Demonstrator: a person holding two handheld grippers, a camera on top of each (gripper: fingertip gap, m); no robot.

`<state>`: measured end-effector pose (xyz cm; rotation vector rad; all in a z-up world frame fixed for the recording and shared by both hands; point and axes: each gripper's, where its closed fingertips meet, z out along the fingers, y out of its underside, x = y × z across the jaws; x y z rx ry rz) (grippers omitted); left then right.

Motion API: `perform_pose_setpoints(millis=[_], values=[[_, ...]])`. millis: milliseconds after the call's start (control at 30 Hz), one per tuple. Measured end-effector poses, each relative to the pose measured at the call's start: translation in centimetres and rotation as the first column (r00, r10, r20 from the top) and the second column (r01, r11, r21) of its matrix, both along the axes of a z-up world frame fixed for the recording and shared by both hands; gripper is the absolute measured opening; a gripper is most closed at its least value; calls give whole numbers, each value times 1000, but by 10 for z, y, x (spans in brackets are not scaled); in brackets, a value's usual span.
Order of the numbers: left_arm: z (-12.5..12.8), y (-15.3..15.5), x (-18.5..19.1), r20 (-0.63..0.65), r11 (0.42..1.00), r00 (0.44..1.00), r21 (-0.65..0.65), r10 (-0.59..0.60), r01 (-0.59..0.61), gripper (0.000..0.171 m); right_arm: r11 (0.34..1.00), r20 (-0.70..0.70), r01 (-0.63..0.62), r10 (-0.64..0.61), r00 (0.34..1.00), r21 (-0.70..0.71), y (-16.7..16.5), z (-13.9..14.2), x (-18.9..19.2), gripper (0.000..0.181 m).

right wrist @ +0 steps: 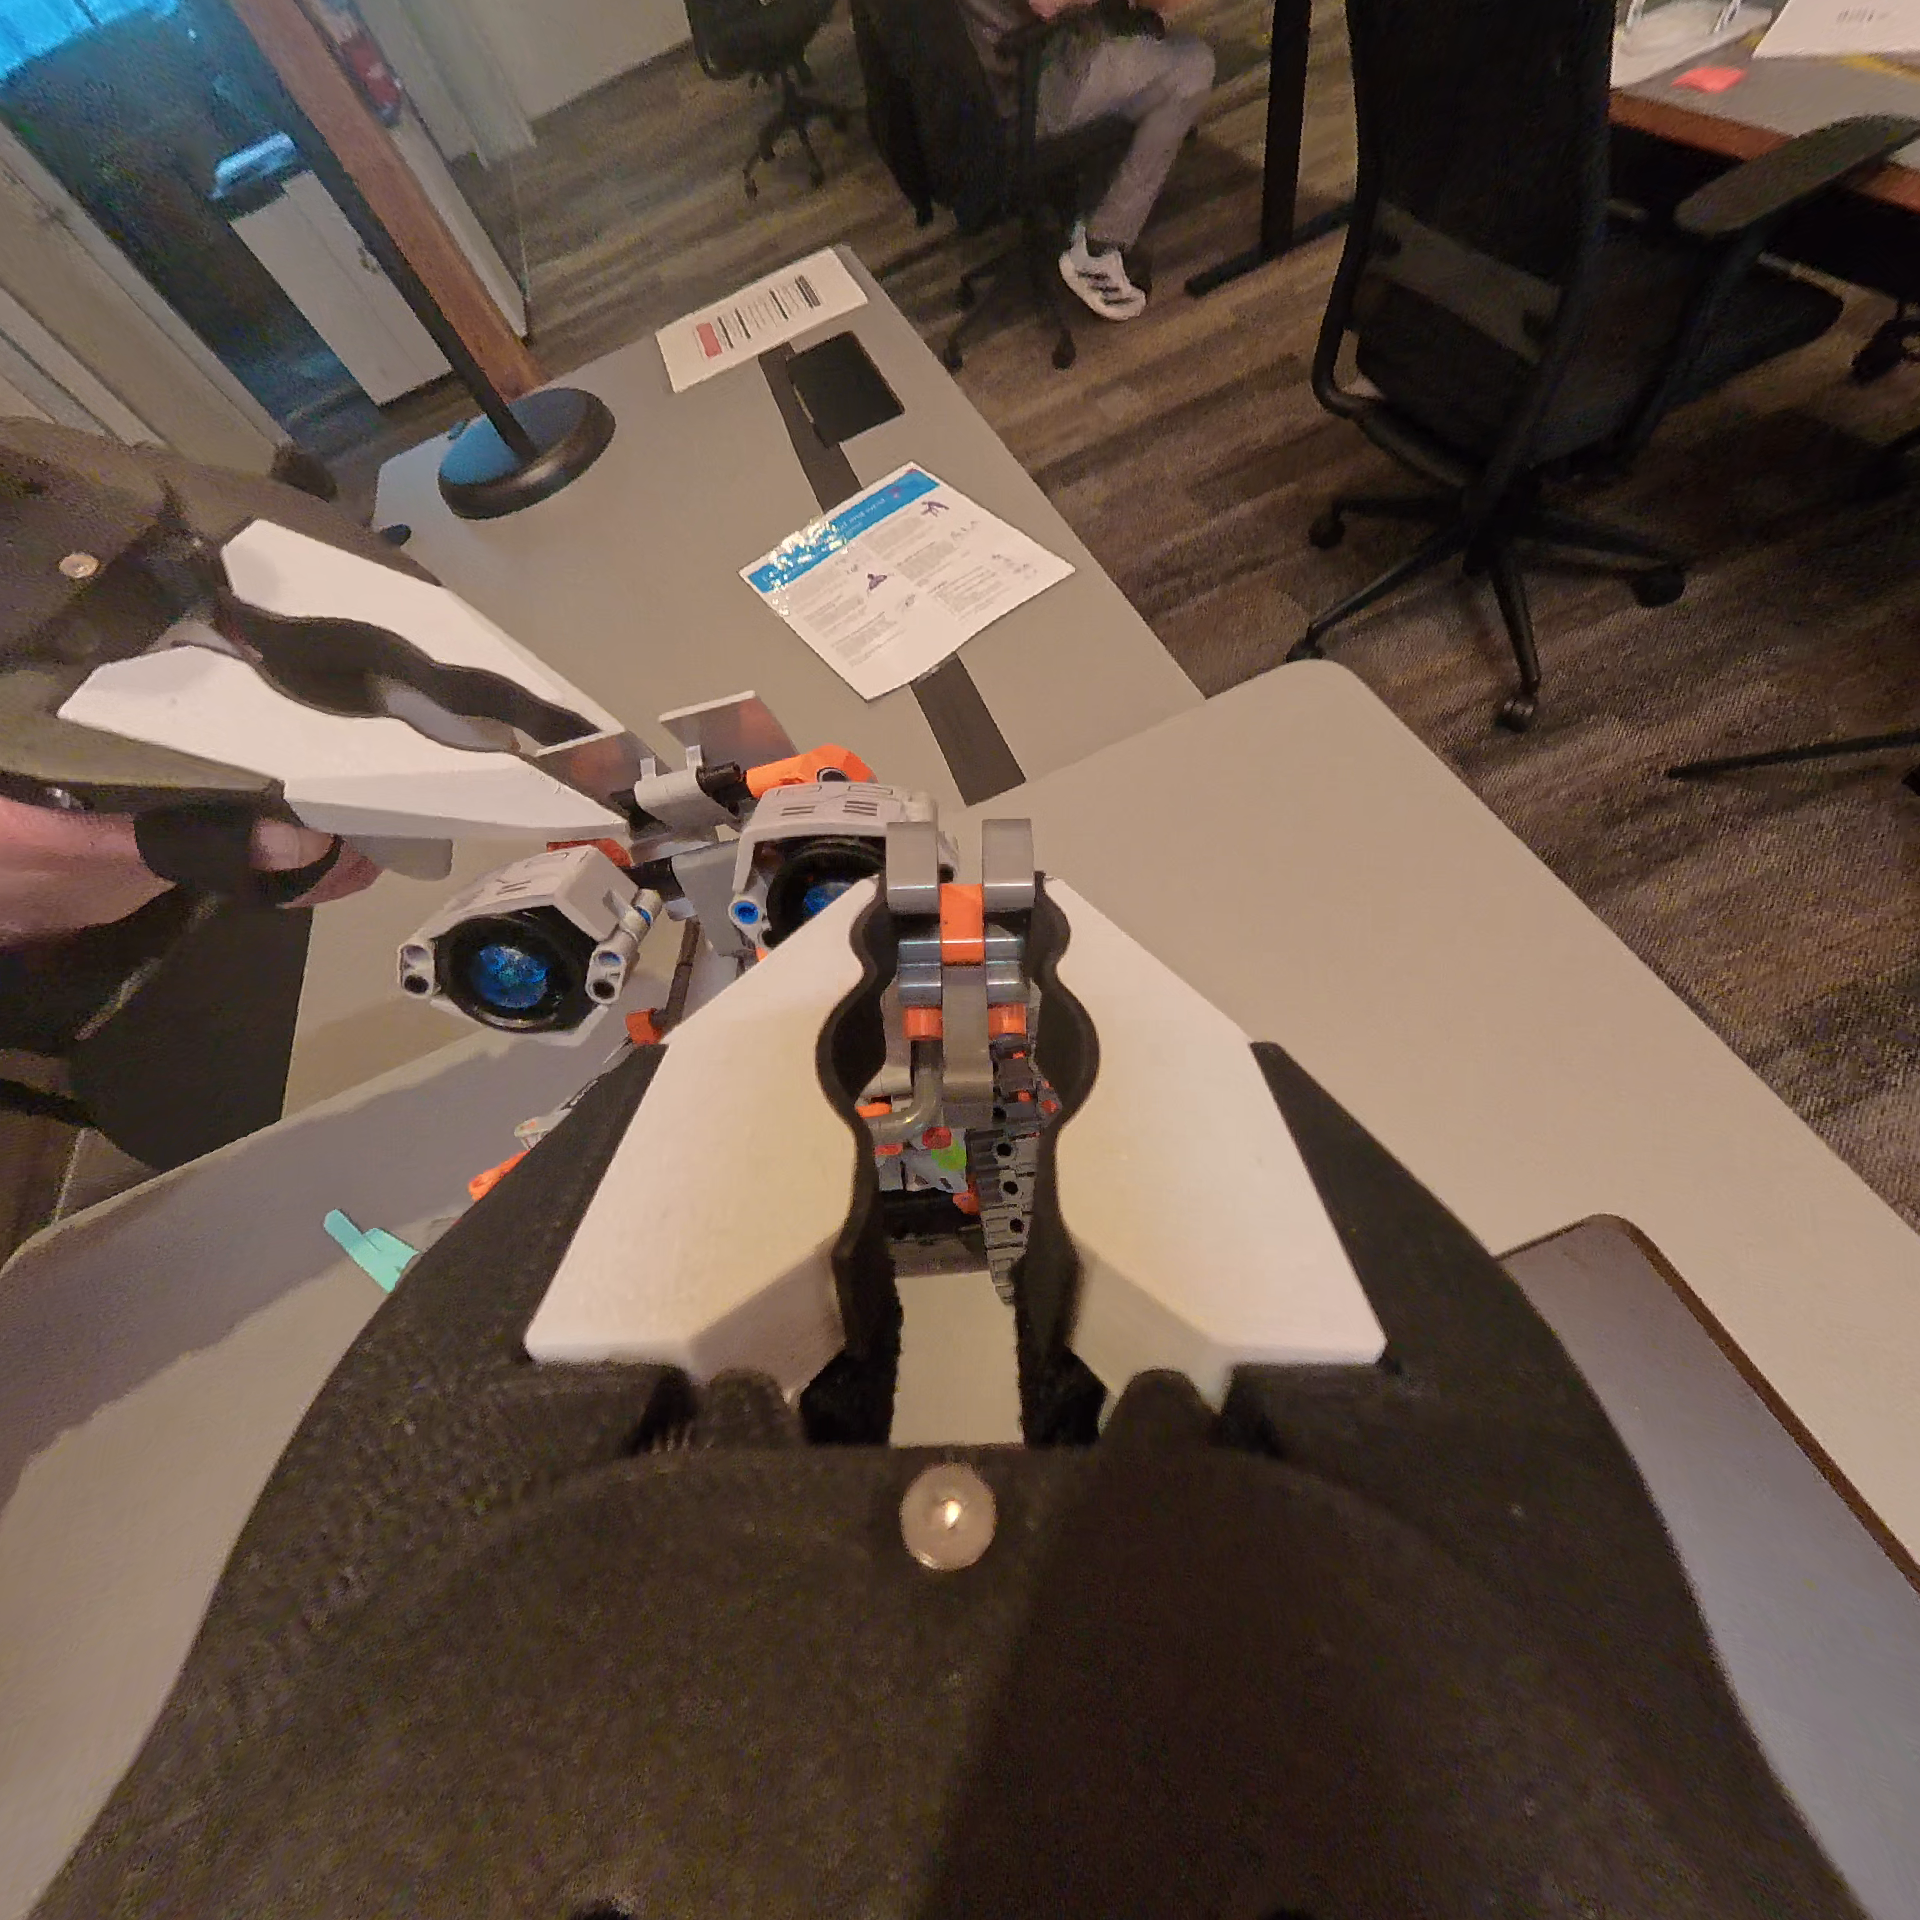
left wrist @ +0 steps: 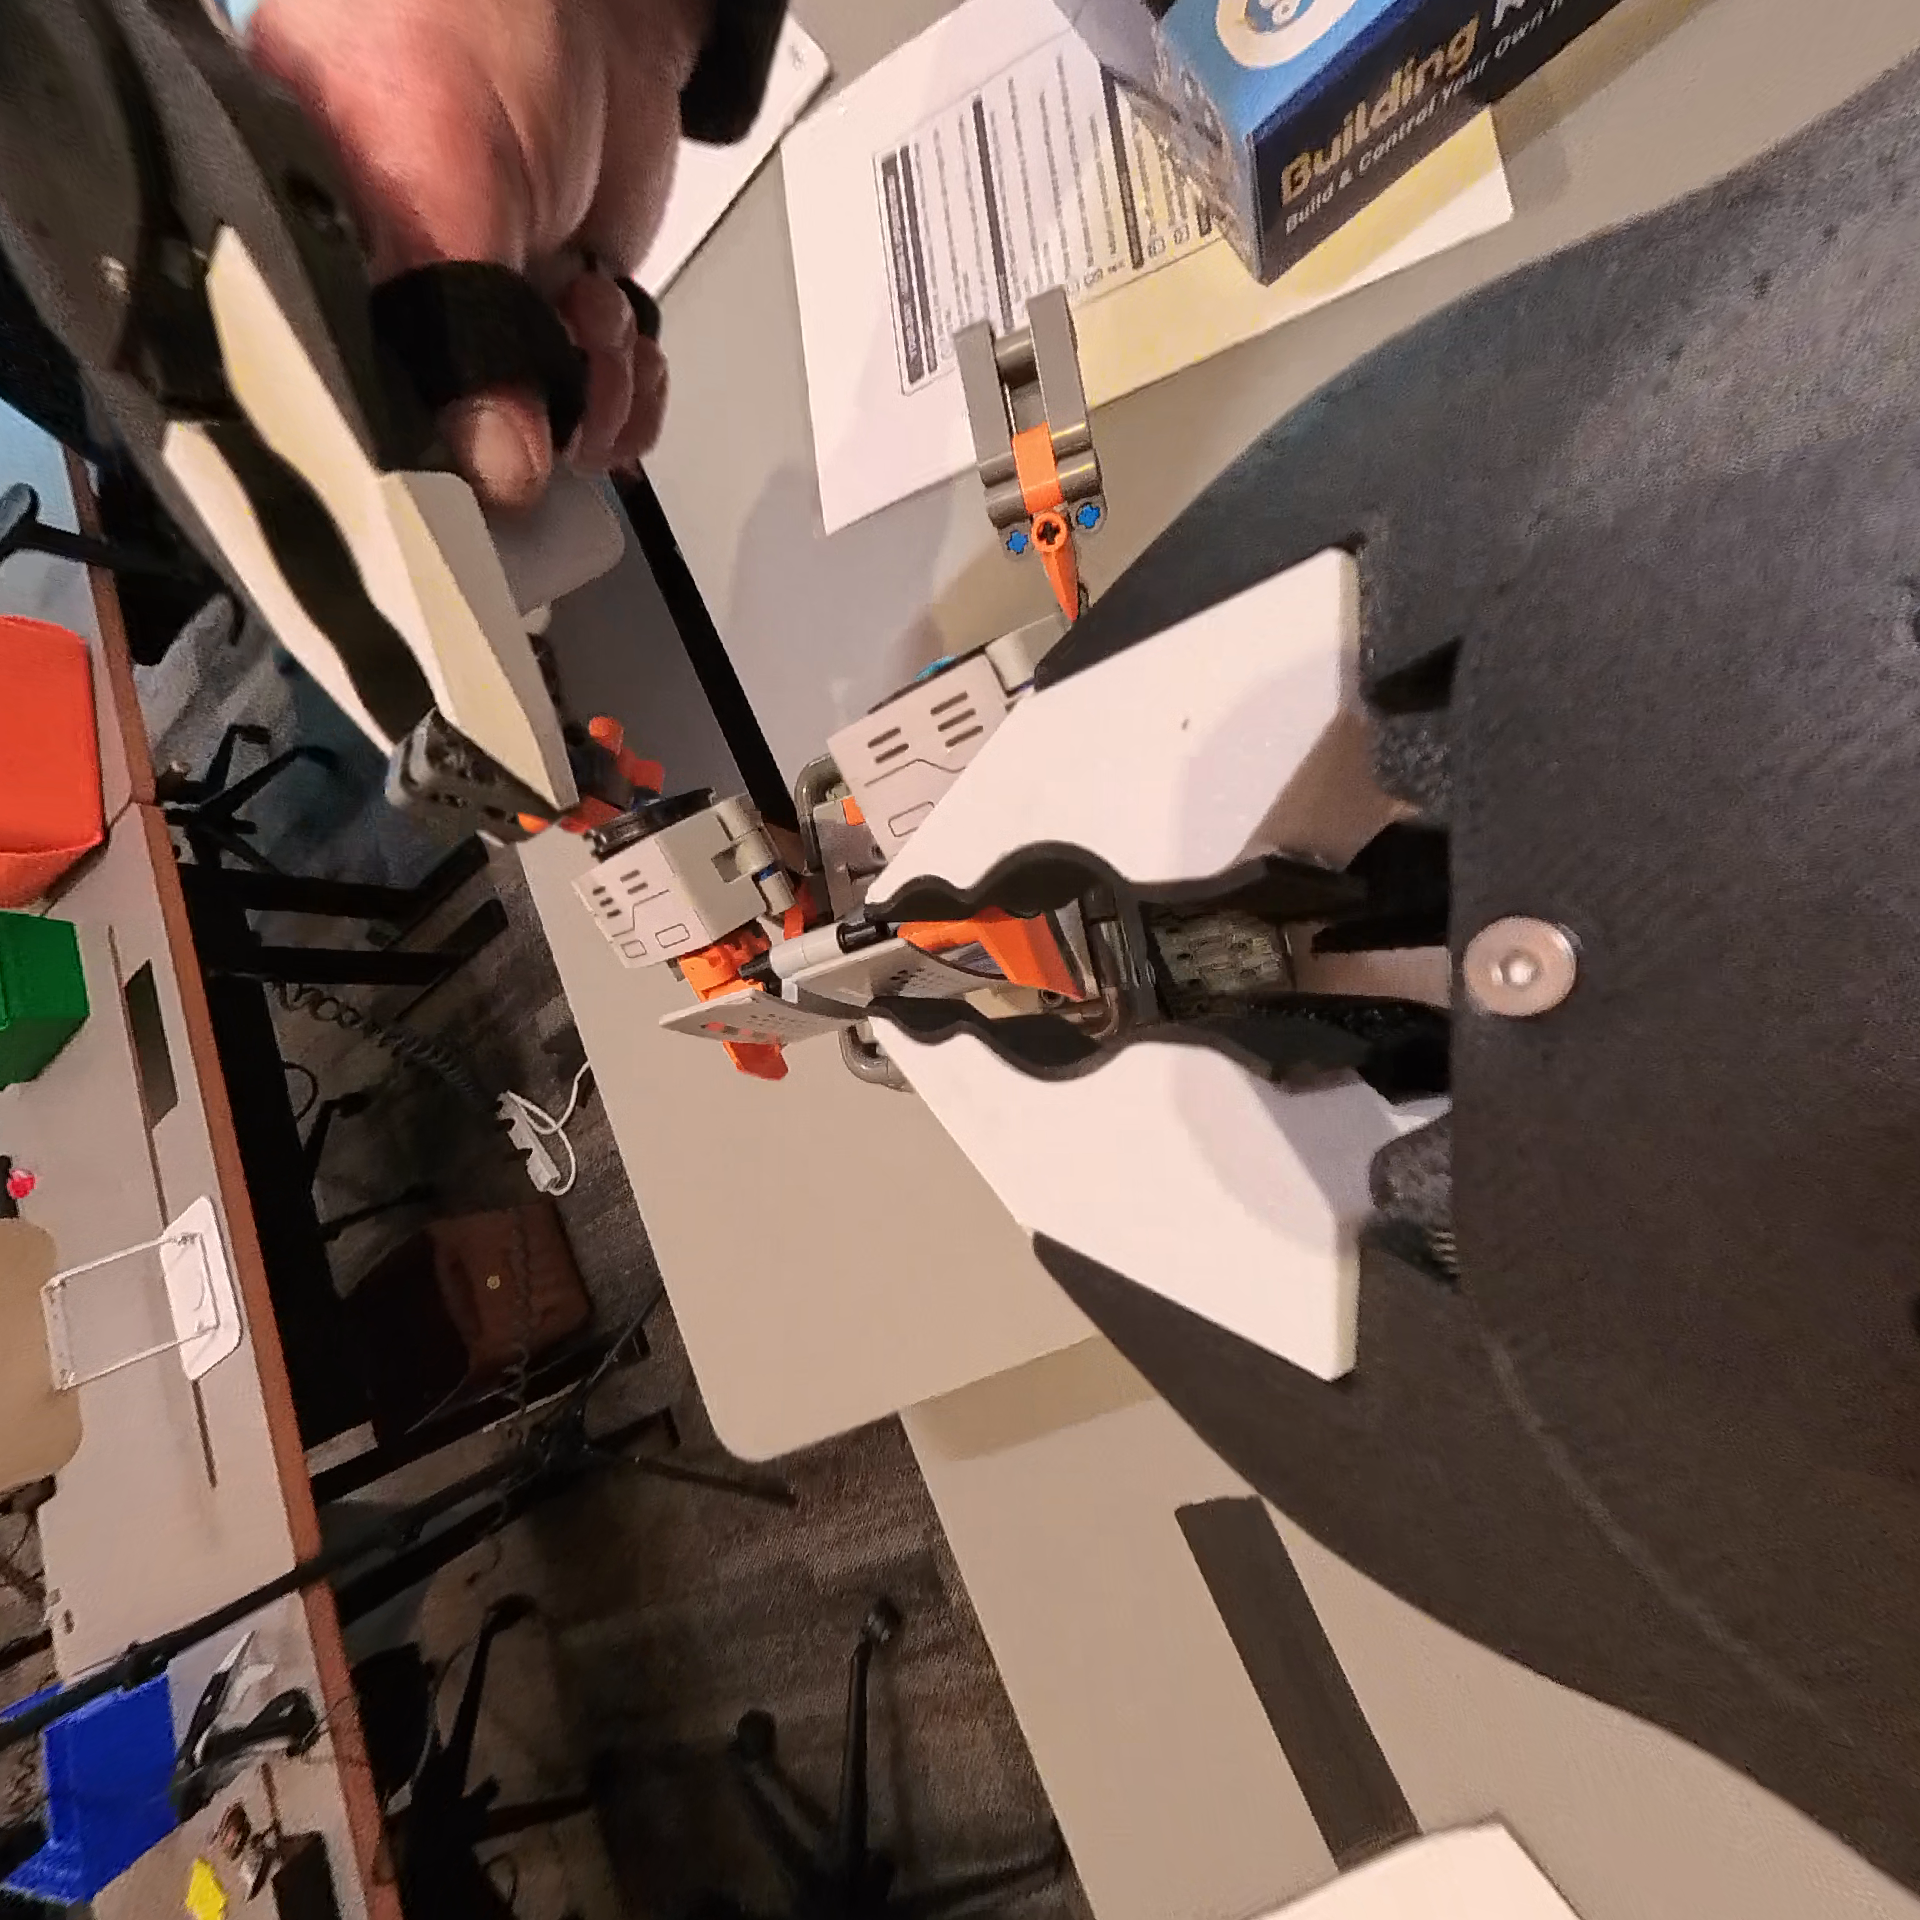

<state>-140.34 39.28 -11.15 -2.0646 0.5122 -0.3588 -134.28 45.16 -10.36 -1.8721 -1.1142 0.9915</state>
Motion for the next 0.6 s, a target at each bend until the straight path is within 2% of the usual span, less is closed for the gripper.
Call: perform_pose_setpoints(millis=[200, 267, 367, 400, 467, 600], values=[[-1, 1, -1, 101, 999, 995, -35, -20, 24, 11, 996, -126, 27, -15, 992, 90, -5, -3, 9, 22], [-1, 0, 0, 93, 999, 995, -33, -40, 43, 12, 998, -157, 38, -30, 987, 50, -5, -5, 12, 22], [-1, -2, 4, 57, 997, 996, -34, -63, 65, 14, 998, -136, 27, -34, 990, -48, -3, -6, 14, 22], [1, -2, 5, 36, 997, 997, -30, -66, 67, 19, 997, -119, 19, -27, 993, -72, -3, -6, 14, 21], [10, -4, 7, 33, 996, 996, -22, -87, 87, 33, 994, -78, 16, -24, 997, -108, -1, -4, 14, 22], [34, 0, 12, -27, 994, 994, 22, -106, 107, 42, 989, -22, -16, 13, 1000, -150, 0, -4, 11, 22]])
